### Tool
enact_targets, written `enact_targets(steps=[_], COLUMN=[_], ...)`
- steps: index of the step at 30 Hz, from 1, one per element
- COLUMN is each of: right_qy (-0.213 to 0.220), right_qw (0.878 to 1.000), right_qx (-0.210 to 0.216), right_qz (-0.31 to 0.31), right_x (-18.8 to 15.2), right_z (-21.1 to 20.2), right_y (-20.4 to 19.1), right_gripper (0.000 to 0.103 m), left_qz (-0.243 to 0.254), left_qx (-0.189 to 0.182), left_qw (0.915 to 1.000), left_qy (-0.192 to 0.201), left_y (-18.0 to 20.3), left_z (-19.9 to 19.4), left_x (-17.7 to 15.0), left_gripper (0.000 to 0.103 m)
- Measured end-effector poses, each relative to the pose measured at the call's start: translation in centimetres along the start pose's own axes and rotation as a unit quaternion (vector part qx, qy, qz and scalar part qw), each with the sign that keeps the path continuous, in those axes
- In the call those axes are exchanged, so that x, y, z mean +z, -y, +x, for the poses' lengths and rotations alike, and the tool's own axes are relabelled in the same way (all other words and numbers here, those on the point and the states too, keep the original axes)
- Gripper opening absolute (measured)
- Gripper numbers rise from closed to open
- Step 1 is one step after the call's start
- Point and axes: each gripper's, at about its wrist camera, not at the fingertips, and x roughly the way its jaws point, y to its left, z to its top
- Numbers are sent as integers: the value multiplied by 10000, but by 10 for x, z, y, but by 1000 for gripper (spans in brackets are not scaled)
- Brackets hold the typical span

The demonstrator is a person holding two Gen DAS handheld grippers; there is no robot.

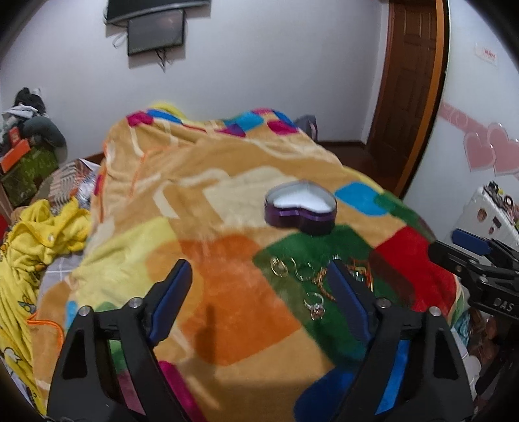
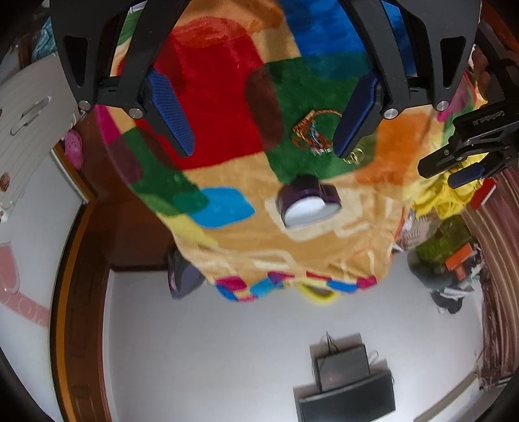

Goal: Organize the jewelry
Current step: 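Lower the left tool toward the silver gem ring while the right tool approaches the red string bracelet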

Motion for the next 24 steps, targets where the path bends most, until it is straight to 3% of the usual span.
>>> enact_targets(steps=[6,14,21,24], right_qy=[-488,-868,-992,-1064], right_qw=[9985,9940,9885,9864], right_qx=[229,636,1079,1148], right_qz=[-49,-173,-363,-507], right_x=[-6,-9,-6,-8], right_z=[29,53,64,70], right_y=[2,-7,-18,-27], right_gripper=[59,44,21,17], left_qz=[55,104,151,179], left_qx=[-343,-749,-847,-949], left_qw=[9984,9937,9925,9912], left_qy=[-442,-829,-865,-908], left_y=[9,18,17,18], left_z=[29,49,51,53], left_x=[-9,-19,-21,-23], left_gripper=[69,54,48,43])
